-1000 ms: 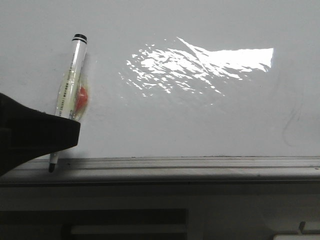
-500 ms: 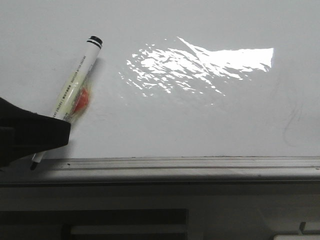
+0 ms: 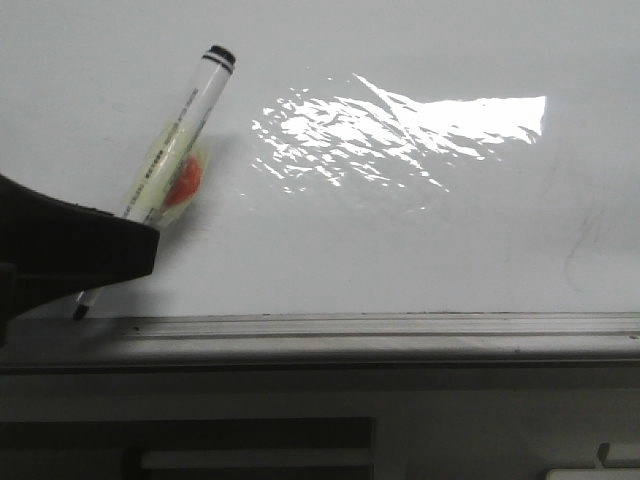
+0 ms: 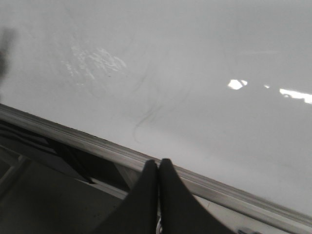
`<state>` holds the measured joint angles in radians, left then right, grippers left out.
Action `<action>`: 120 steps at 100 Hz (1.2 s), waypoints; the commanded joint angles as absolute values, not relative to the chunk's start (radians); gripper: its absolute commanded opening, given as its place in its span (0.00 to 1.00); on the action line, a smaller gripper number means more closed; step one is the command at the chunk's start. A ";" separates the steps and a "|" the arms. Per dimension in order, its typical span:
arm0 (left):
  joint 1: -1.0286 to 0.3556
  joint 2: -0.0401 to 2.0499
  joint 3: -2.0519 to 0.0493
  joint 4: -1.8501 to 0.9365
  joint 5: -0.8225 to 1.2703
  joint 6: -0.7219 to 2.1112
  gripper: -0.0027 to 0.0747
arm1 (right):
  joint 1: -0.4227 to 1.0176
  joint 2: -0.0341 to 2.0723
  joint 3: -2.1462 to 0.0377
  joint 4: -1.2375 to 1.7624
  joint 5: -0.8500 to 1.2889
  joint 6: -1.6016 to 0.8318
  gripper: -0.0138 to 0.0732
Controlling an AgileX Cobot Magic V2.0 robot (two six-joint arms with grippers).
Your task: Write number 9 on whiteboard
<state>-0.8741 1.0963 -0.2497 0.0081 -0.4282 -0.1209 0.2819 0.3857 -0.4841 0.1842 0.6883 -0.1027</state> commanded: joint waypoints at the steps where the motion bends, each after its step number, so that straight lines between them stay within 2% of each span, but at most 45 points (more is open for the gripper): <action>1: -0.877 1.067 -0.298 0.096 -0.490 -0.127 0.01 | 0.324 0.468 -0.568 0.199 0.636 -0.133 0.09; 13: -0.877 1.060 -0.317 0.244 -0.471 -0.127 0.01 | 0.406 0.589 -0.645 0.245 0.658 -0.222 0.10; 20: -0.877 1.060 -0.322 0.317 -0.474 -0.127 0.01 | 0.458 0.649 -0.685 0.279 0.658 -0.267 0.14; 32: -0.877 1.060 -0.322 0.404 -0.492 -0.127 0.01 | 0.552 0.739 -0.744 0.297 0.653 -0.297 0.33; 45: -0.877 1.060 -0.322 0.483 -0.529 -0.127 0.01 | 0.639 0.820 -0.798 0.300 0.643 -0.307 0.58; 53: -0.877 1.060 -0.322 0.515 -0.561 -0.127 0.01 | 0.681 0.859 -0.827 0.300 0.640 -0.307 0.64; 71: -0.877 1.060 -0.322 0.530 -0.583 -0.127 0.01 | 0.764 0.938 -0.872 0.300 0.621 -0.307 0.64; 86: -0.877 1.060 -0.322 0.530 -0.588 -0.127 0.01 | 0.827 0.984 -0.882 0.300 0.518 -0.307 0.64; 111: -0.877 1.060 -0.322 0.530 -0.589 -0.127 0.01 | 0.838 1.030 -0.882 0.300 0.442 -0.307 0.64; 120: -0.877 1.060 -0.322 0.530 -0.589 -0.127 0.01 | 0.838 1.037 -0.882 0.304 0.430 -0.305 0.61</action>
<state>-0.8741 1.0756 -0.2911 0.5468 -0.5082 -0.1209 0.8372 1.0419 -0.8464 0.2867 0.5107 -0.2935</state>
